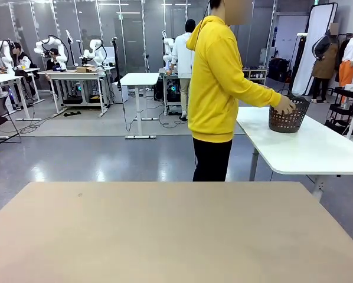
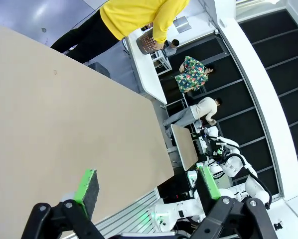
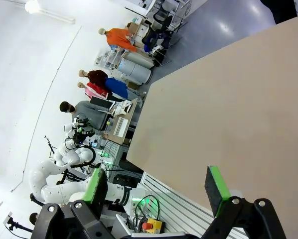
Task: Fold the towel.
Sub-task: Grab the top end of the 100 cm Hotel Towel extended by the human.
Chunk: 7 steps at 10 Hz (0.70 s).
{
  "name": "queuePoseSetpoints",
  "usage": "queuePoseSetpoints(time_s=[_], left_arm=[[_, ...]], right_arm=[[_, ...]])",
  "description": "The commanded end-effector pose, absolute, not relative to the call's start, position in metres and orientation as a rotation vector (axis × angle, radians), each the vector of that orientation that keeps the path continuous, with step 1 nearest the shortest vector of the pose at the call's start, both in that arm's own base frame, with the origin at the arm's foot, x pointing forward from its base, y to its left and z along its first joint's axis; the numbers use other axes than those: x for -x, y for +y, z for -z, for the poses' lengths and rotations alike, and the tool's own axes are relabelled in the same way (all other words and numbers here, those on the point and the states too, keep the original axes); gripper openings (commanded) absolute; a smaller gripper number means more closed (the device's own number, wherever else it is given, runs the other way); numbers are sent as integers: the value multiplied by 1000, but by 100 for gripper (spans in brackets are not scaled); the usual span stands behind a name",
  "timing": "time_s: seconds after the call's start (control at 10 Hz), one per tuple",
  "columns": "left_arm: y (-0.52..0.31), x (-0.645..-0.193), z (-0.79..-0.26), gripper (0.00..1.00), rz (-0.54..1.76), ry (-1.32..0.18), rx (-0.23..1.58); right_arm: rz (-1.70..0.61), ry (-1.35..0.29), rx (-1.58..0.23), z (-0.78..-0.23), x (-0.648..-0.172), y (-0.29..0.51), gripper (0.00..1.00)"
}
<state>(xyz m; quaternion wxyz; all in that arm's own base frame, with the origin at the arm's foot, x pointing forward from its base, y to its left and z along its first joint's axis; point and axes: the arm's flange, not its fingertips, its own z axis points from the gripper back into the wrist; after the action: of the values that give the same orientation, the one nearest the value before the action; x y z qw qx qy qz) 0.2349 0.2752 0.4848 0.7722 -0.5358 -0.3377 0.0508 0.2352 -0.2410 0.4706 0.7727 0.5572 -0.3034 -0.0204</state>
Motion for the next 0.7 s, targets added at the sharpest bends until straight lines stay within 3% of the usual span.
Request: queuePoseSetpoints(time_s=[0.0,0.6], left_arm=[[276,-234,-486,100,-95,-743,1176],[276,-234,-486,100,-95,-743,1176]], right_arm=[[36,-671,-1213,-471,-236,-241,100],[36,-671,-1213,-471,-236,-241,100]])
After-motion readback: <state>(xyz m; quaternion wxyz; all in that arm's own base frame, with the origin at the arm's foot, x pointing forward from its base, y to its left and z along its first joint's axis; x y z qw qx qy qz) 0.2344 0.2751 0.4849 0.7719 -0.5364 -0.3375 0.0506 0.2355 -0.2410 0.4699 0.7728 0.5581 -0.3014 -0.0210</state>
